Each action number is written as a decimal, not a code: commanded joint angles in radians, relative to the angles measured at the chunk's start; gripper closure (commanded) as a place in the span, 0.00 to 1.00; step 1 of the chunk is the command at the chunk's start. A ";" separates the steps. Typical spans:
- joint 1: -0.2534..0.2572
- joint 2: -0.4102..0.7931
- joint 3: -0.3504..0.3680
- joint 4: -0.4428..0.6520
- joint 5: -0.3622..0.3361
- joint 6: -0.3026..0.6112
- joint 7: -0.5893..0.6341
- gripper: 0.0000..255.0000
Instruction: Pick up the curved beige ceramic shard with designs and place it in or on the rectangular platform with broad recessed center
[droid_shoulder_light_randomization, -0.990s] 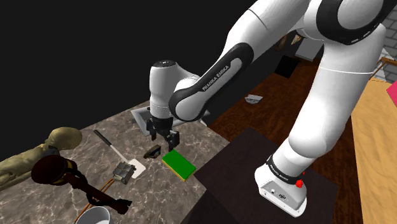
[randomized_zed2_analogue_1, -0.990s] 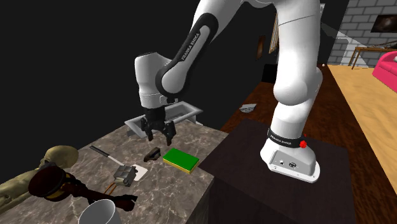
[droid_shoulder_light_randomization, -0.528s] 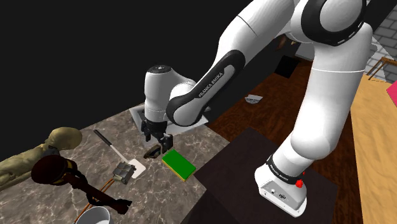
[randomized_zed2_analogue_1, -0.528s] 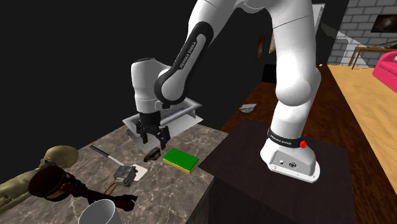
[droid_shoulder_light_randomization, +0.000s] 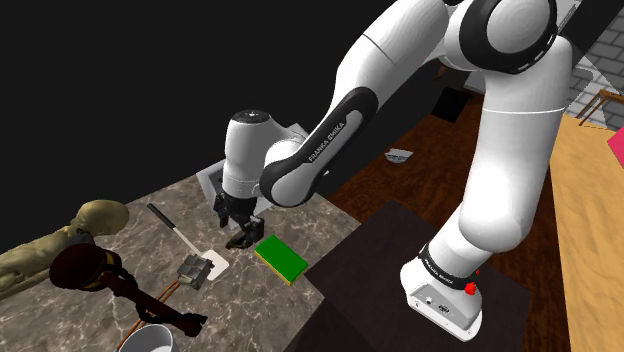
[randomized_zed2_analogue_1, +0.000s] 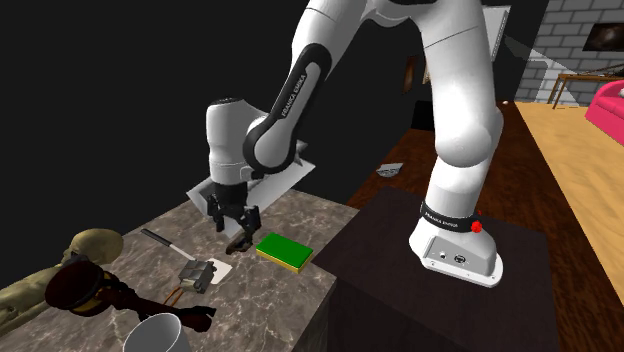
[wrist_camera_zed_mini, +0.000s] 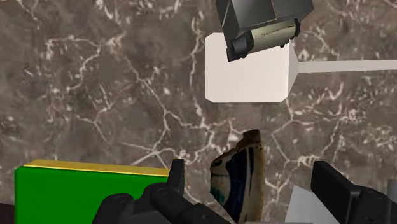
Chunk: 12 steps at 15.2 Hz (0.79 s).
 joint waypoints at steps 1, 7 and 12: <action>-0.005 0.020 -0.028 -0.010 -0.008 -0.074 -0.002 0.00; -0.089 -0.067 0.043 -0.060 0.071 -0.106 -0.074 1.00; -0.098 -0.060 0.037 -0.053 0.068 -0.099 -0.086 0.00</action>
